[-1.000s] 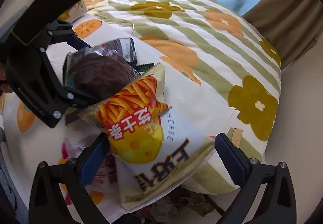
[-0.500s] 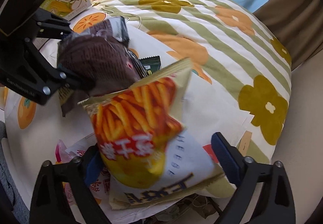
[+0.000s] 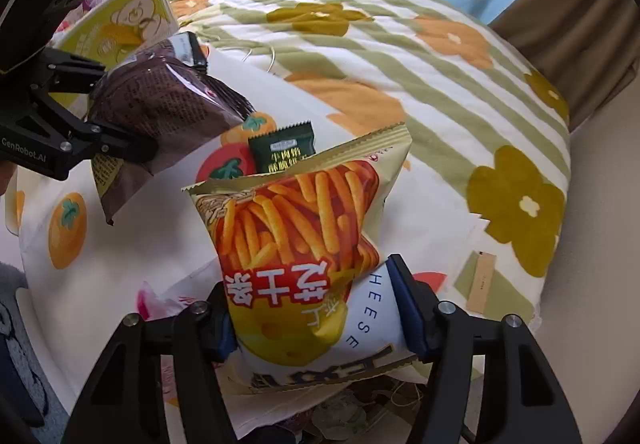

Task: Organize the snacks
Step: 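Drop the brown bag in the box with left tool while right drops fries bag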

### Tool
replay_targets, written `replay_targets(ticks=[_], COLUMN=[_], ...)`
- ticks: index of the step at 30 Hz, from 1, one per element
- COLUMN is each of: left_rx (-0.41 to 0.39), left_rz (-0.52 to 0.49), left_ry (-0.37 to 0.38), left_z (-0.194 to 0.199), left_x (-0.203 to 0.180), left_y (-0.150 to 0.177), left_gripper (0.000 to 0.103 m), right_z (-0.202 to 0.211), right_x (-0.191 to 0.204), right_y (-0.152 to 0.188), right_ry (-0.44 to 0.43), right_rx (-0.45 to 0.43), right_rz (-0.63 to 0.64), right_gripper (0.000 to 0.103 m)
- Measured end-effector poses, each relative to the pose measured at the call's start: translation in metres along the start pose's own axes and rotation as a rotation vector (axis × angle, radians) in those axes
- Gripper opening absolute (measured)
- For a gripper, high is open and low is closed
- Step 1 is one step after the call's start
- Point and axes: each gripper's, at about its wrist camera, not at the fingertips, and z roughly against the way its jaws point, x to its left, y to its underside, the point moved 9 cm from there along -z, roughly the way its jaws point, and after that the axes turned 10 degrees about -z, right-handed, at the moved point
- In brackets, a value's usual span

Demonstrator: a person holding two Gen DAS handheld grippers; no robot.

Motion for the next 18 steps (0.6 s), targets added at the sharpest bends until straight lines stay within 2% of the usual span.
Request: replay_targets(ticks=[8,18], left_rx=[-0.123,-0.258], left_rz=[0.058,0.164], left_ry=[-0.037,-0.114], left_z=[0.083,0.196], left_x=[0.014,0.079], left_y=[0.007,0.044], left_gripper=[0.059,0.059], right_z=[0.053,0.107], right_x=[0.013,0.094], right_y=[-0.028,-0.079], right_ry=[0.015,-0.026], right_rx=[-0.103,-0.219], right_rz=[-0.111,-0.134], right_gripper=[0.059,0.059])
